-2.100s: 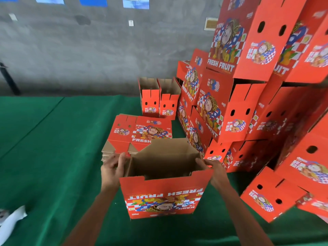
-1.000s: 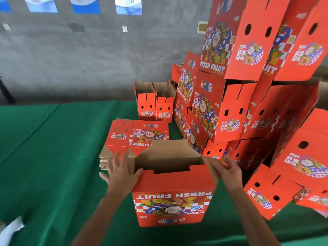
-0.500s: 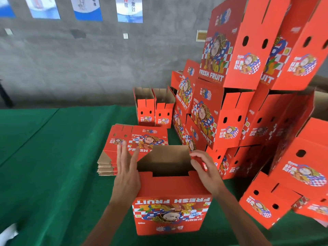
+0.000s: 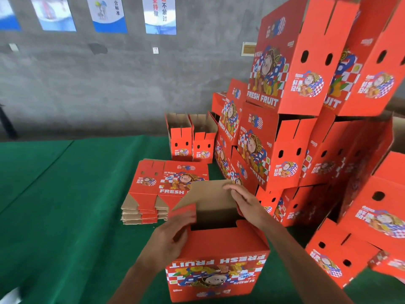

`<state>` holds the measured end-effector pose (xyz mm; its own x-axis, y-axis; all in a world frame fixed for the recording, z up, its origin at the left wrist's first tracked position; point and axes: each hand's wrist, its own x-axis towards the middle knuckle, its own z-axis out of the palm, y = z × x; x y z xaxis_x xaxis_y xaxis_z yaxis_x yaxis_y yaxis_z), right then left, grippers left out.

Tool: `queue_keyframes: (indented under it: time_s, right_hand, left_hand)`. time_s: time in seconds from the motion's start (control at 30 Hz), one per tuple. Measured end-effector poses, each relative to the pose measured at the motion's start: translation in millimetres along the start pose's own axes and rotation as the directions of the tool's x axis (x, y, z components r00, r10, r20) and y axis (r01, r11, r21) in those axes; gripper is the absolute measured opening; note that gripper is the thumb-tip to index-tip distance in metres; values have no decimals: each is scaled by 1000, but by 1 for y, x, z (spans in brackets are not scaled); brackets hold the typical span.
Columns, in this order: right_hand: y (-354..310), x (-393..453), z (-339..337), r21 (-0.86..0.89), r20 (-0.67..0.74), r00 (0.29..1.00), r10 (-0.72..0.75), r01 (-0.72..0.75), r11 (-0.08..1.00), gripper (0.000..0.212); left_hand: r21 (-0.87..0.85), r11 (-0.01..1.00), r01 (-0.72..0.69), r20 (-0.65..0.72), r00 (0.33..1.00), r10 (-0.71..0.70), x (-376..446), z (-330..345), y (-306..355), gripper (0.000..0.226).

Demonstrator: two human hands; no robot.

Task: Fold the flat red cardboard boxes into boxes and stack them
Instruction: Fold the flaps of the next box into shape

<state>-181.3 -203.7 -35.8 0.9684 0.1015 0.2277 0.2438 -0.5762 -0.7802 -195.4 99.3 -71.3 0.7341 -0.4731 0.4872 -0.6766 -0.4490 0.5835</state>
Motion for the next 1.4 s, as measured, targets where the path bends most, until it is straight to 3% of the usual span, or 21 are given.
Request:
queue_keyframes:
  time_s: [0.1,0.17,0.27,0.33,0.43,0.5,0.53,0.6,0.7,0.77,0.87,0.93,1.1,1.27,1.33,1.4]
  right_hand:
    - [6,-6,-3,-201,83,995,-52,68,977,49]
    - [13,-11,2,-291,79,993,-83,102,951,77]
    - [16,-12,2,-110,-33,998,52,-55,992,108]
    - [13,-15,0,-89,-56,997,46,-51,995,99]
    - [12,-28,-2,-48,-55,998,-32,30,998,51]
    - [12,-38,-3,77,-13,1000,9,-8,997,33]
    - [14,-41,-4,88,16,999,28,-30,996,40]
    - [15,-45,-4,-49,34,999,13,-12,999,45]
    - [14,-47,-2,-282,86,995,-55,77,956,42]
    - [15,-48,-1,-366,143,990,-4,57,929,55]
    - [16,-44,-2,-411,157,987,30,37,911,72]
    - [15,-38,0,-475,160,985,71,14,880,77]
    - [12,-27,25,-743,124,990,63,50,668,79]
    - [12,-25,6,-510,129,987,99,-20,860,65]
    - [13,-32,-2,-303,4,994,105,-99,948,65]
    - [15,-39,-7,-127,-122,948,293,-307,943,78]
  left_hand:
    - [21,996,89,88,992,-91,8,4,-8,27]
    - [-61,974,220,112,971,-212,12,4,-11,28]
    - [-109,954,280,131,955,-265,18,1,-10,48]
    - [-107,959,262,108,962,-251,20,1,-9,65]
    - [-60,958,282,52,959,-279,19,2,-9,94]
    - [-62,958,279,66,959,-275,17,4,-9,92]
    - [-80,962,262,88,963,-255,15,5,-10,81]
    - [-124,956,267,123,960,-253,11,7,-13,50]
    - [-128,919,372,185,920,-347,10,6,-10,32]
    - [15,928,373,238,900,-366,14,6,-6,41]
    - [311,880,358,300,842,-449,26,4,2,76]
    - [388,846,366,277,829,-486,33,8,8,82]
    - [588,714,378,158,813,-560,35,28,16,83]
    - [536,737,410,102,836,-539,39,30,12,66]
    - [538,730,421,102,828,-552,37,32,10,66]
    - [519,727,450,76,822,-564,37,32,6,66]
